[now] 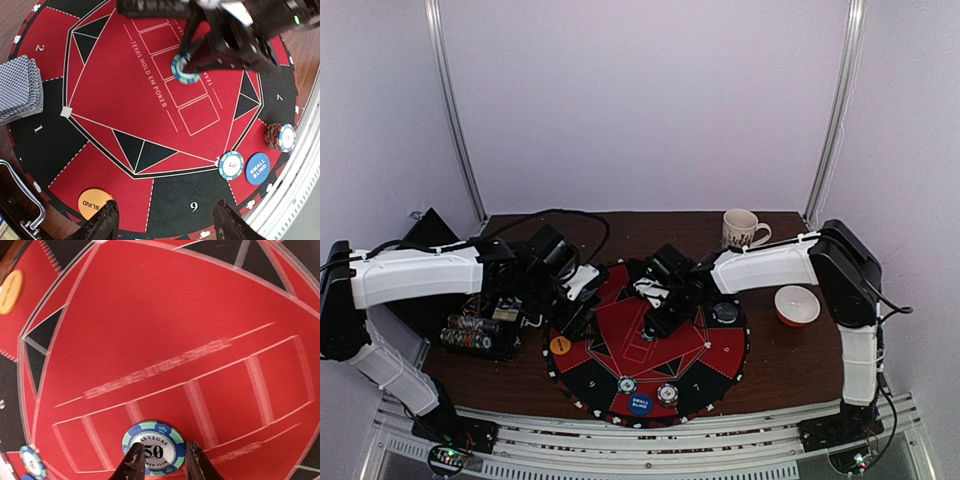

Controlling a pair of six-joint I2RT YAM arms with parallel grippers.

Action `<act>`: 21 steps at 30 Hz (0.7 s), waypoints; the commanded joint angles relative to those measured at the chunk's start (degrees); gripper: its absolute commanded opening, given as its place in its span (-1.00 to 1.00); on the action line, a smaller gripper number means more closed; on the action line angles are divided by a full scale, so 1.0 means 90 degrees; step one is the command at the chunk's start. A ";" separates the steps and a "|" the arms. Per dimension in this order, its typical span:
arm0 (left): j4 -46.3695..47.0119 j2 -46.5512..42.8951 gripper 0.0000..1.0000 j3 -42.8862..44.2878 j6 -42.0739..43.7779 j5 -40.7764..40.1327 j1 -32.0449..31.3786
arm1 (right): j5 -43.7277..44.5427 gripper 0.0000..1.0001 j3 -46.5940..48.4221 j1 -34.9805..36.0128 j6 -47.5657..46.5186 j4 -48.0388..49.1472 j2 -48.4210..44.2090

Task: Distribute texas hold em gaming equipment
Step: Move the poker chip to the small blind area.

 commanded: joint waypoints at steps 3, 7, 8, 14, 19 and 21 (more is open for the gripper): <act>0.0062 -0.0289 0.35 0.0080 0.0224 -0.0125 0.0029 | -0.1264 -0.46 -0.0297 0.0898 -0.0344 -0.0491 0.0021; 0.0082 -0.0323 0.35 -0.0043 0.0215 -0.0041 0.0028 | -0.1896 -0.47 -0.0216 0.1304 -0.0688 -0.0489 0.0214; 0.0081 -0.0330 0.34 -0.0089 0.0210 0.0005 0.0029 | -0.2055 -0.47 -0.0144 0.1383 -0.0747 -0.0571 0.0275; 0.0166 -0.0636 0.24 -0.0301 0.0217 0.0193 0.0028 | -0.2499 -0.45 0.0006 0.1436 -0.0921 -0.0616 0.0189; 0.0359 -0.0819 0.06 -0.0550 0.0155 0.0352 0.0026 | -0.2813 -0.42 -0.0116 0.1071 -0.0667 -0.0312 -0.0332; 0.0571 -0.0686 -0.03 -0.0709 0.0020 0.0508 0.0024 | -0.2929 -0.40 -0.0286 0.0824 -0.0441 -0.0027 -0.0632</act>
